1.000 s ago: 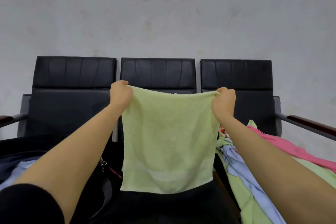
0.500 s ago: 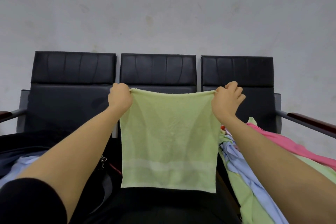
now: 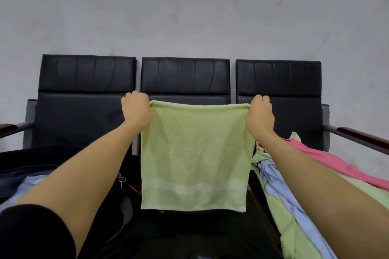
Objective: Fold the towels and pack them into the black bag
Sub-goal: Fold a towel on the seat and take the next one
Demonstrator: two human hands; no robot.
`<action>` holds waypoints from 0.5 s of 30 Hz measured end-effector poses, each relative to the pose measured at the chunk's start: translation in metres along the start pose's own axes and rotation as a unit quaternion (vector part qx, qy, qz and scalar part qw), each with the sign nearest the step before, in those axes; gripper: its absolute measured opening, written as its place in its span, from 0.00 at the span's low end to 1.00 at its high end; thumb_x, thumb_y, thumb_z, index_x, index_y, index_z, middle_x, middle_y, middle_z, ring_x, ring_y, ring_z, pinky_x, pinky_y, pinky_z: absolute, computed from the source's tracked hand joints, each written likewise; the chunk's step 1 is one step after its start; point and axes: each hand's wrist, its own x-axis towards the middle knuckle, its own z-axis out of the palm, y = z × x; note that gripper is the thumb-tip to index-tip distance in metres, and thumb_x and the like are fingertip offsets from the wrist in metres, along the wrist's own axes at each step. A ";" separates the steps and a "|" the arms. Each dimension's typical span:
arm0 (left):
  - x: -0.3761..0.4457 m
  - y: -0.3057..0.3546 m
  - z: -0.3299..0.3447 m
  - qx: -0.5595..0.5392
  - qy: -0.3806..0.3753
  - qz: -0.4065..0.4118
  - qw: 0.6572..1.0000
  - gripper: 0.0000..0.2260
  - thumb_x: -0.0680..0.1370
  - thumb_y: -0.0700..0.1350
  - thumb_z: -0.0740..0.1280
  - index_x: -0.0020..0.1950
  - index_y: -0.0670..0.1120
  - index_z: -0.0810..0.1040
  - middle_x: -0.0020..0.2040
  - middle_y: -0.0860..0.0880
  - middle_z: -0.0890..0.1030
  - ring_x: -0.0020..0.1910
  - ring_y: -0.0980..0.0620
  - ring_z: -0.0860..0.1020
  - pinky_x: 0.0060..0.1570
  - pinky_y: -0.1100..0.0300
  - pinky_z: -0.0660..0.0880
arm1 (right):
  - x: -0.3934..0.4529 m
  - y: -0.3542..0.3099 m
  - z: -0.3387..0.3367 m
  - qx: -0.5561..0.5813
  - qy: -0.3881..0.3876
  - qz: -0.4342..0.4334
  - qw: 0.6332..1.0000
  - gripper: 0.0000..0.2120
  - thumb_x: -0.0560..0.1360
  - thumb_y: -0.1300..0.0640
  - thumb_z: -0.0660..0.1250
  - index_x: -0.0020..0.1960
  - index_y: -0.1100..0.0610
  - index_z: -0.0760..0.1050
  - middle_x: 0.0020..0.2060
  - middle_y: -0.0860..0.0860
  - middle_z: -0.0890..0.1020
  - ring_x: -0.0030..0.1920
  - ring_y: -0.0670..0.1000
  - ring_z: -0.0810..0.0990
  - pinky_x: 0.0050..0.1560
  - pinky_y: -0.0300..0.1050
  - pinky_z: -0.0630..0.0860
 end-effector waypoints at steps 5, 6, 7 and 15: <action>-0.011 0.001 0.013 -0.025 -0.023 -0.002 0.999 0.07 0.76 0.35 0.61 0.39 0.41 0.69 0.43 0.41 0.73 0.47 0.40 0.73 0.42 0.53 0.66 | -0.007 0.010 0.010 0.029 -0.026 0.010 0.999 0.12 0.74 0.74 0.56 0.55 0.64 0.67 0.55 0.61 0.71 0.53 0.61 0.72 0.41 0.48 0.67; -0.013 0.001 0.016 -0.034 -0.030 -0.004 0.999 0.02 0.77 0.35 0.61 0.44 0.40 0.70 0.46 0.41 0.74 0.48 0.40 0.73 0.42 0.53 0.66 | -0.007 0.012 0.013 0.035 -0.029 0.013 0.999 0.12 0.74 0.74 0.56 0.54 0.64 0.67 0.55 0.61 0.71 0.52 0.60 0.72 0.41 0.48 0.67; -0.015 0.001 0.020 -0.037 -0.039 -0.006 0.999 0.02 0.77 0.35 0.60 0.48 0.40 0.69 0.47 0.40 0.75 0.47 0.40 0.74 0.42 0.53 0.67 | -0.008 0.015 0.015 0.041 -0.031 0.018 0.998 0.12 0.74 0.74 0.55 0.54 0.63 0.67 0.54 0.61 0.72 0.49 0.60 0.73 0.40 0.48 0.67; -0.028 0.007 0.054 -0.108 -0.139 -0.106 0.979 0.18 0.77 0.33 0.54 0.67 0.39 0.59 0.47 0.40 0.75 0.43 0.40 0.75 0.39 0.50 0.70 | -0.009 0.032 0.046 -0.014 -0.135 0.100 0.986 0.11 0.79 0.66 0.52 0.58 0.64 0.68 0.56 0.62 0.75 0.54 0.64 0.75 0.46 0.51 0.67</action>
